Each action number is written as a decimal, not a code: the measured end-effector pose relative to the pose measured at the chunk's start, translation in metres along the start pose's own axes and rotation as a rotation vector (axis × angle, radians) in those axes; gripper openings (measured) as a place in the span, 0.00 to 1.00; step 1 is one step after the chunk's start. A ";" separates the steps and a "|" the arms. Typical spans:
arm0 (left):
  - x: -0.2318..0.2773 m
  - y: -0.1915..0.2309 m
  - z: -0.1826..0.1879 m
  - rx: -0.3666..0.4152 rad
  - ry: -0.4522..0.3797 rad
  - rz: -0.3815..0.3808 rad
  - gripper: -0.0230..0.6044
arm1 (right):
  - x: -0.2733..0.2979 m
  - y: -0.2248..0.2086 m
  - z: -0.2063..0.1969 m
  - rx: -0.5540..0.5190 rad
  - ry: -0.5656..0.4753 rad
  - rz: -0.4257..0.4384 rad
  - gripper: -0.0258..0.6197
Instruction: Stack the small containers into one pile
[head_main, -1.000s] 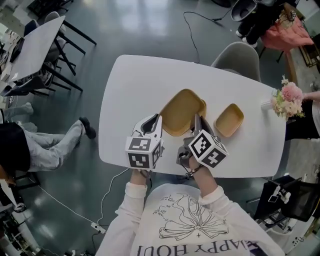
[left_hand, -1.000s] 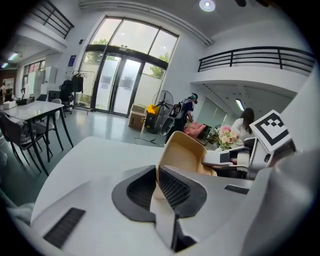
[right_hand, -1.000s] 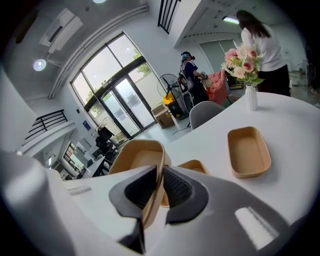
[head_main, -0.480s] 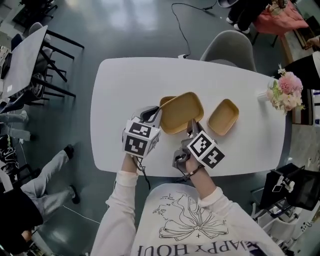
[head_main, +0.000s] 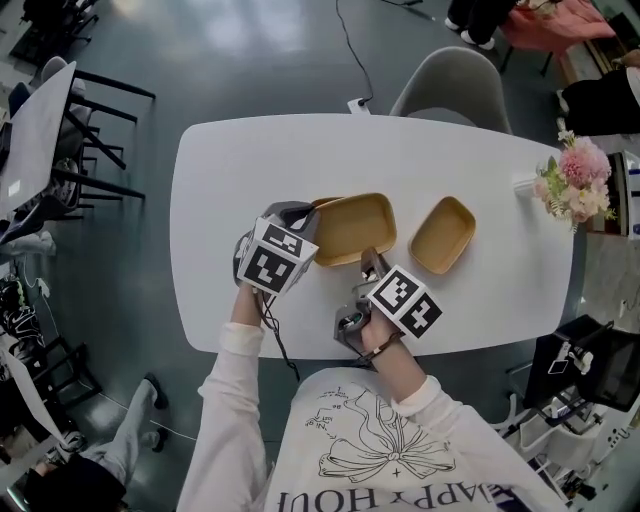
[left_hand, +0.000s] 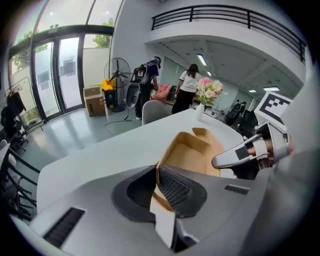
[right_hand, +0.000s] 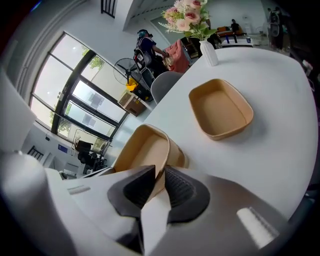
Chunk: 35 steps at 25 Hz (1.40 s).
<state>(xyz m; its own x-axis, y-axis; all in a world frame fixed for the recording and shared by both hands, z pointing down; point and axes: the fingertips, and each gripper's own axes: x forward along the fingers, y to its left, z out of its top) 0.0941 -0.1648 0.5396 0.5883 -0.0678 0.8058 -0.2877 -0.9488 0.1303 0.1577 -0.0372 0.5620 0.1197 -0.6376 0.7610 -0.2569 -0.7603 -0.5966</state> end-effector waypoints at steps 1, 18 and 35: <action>0.004 0.000 0.000 0.011 0.010 -0.010 0.08 | 0.001 -0.001 -0.001 0.009 0.004 -0.004 0.15; 0.038 0.011 0.004 0.076 0.097 -0.059 0.09 | 0.017 -0.002 -0.007 0.078 0.082 0.000 0.16; 0.038 0.017 0.008 0.012 0.053 -0.002 0.18 | 0.017 0.003 -0.012 0.003 0.117 0.033 0.39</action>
<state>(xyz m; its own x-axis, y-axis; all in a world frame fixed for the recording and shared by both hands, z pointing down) 0.1171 -0.1862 0.5675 0.5478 -0.0500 0.8351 -0.2775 -0.9526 0.1250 0.1479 -0.0487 0.5765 -0.0021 -0.6436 0.7654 -0.2557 -0.7396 -0.6226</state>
